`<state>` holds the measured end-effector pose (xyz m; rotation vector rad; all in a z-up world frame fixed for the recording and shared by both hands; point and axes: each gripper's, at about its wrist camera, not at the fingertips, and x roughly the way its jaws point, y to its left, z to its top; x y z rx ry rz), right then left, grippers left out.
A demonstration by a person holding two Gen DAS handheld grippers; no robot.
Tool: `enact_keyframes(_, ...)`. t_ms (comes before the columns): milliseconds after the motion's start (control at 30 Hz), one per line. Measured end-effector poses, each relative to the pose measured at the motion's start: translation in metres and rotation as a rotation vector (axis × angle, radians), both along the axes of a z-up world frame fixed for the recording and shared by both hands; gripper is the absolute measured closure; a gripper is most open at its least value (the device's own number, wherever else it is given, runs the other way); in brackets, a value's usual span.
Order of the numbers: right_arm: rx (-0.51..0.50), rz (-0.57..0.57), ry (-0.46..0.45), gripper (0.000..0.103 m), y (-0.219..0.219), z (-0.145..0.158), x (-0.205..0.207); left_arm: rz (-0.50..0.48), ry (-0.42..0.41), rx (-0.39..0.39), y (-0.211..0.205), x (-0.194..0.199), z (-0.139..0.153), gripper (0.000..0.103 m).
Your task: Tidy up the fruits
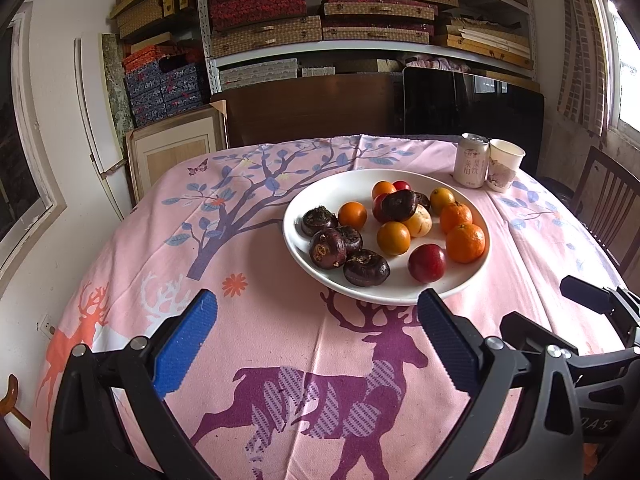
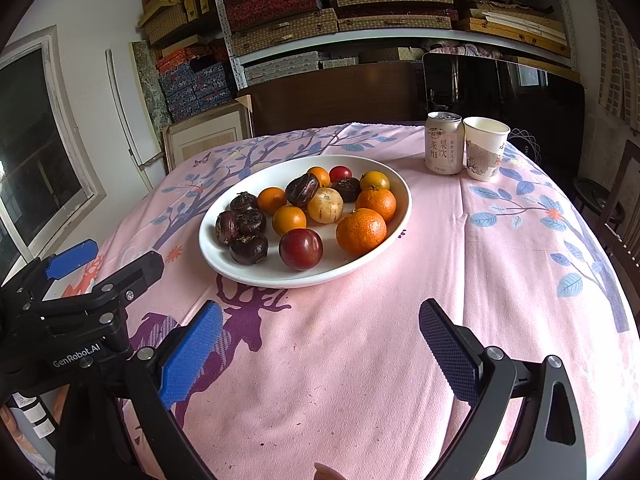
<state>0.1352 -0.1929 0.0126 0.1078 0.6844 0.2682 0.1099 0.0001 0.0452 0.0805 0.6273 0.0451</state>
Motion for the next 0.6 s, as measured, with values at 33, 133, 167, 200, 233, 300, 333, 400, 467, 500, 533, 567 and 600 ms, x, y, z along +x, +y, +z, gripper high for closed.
enact_keyframes(33, 0.0, 0.0, 0.0, 0.004, 0.0002, 0.0, -0.0001, 0.001, -0.001, -0.001, -0.0001, 0.0, 0.0004, 0.005)
enact_keyframes(133, 0.0, 0.0, 0.0, 0.004, 0.0001, 0.0, -0.0001, 0.001, -0.001, -0.001, -0.0002, 0.0001, 0.0005, 0.005)
enact_keyframes(167, 0.0, 0.0, 0.0, 0.004, -0.0001, 0.0, 0.0, 0.001, -0.002, 0.0, -0.0001, 0.0001, 0.0005, 0.005)
enact_keyframes(200, 0.0, 0.0, 0.0, 0.004, -0.0001, -0.0001, -0.0001, 0.001, -0.002, -0.001, -0.0001, 0.0001, 0.0004, 0.005)
enact_keyframes(233, 0.0, -0.001, -0.001, 0.004, 0.0002, 0.0, -0.0004, 0.0, -0.001, 0.0, -0.0002, 0.0001, 0.0005, 0.005)
enact_keyframes(300, 0.001, -0.001, 0.0, 0.004, 0.0001, -0.0001, -0.0002, 0.0, 0.0, 0.0, -0.0003, 0.0002, 0.0007, 0.005)
enact_keyframes(333, 0.0, -0.001, 0.0, 0.004, -0.0002, -0.0001, 0.0, -0.001, 0.001, 0.0, -0.0003, 0.0003, 0.0003, 0.005)
enact_keyframes(400, 0.0, 0.0, -0.001, 0.004, -0.0003, -0.0002, 0.0001, -0.001, 0.005, -0.002, 0.0003, 0.0007, -0.0018, 0.005)
enact_keyframes(467, 0.0, 0.0, 0.0, 0.004, -0.0003, -0.0002, 0.0002, -0.003, 0.007, -0.002, 0.0004, 0.0007, -0.0034, 0.005)
enact_keyframes(500, 0.0, 0.0, -0.001, 0.004, 0.0001, -0.0001, -0.0002, -0.002, 0.007, -0.002, 0.0001, 0.0012, -0.0037, 0.005)
enact_keyframes(533, 0.0, 0.0, -0.001, 0.004, -0.0002, -0.0002, 0.0001, -0.003, 0.008, -0.002, -0.0001, 0.0014, -0.0033, 0.005)
enact_keyframes(567, 0.0, 0.0, 0.0, 0.004, -0.0003, -0.0003, 0.0002, -0.003, 0.009, -0.003, 0.0003, 0.0013, -0.0041, 0.005)
enact_keyframes(600, 0.0, 0.0, -0.001, 0.004, -0.0003, -0.0002, 0.0002, -0.003, 0.009, -0.003, -0.0003, 0.0015, -0.0041, 0.005)
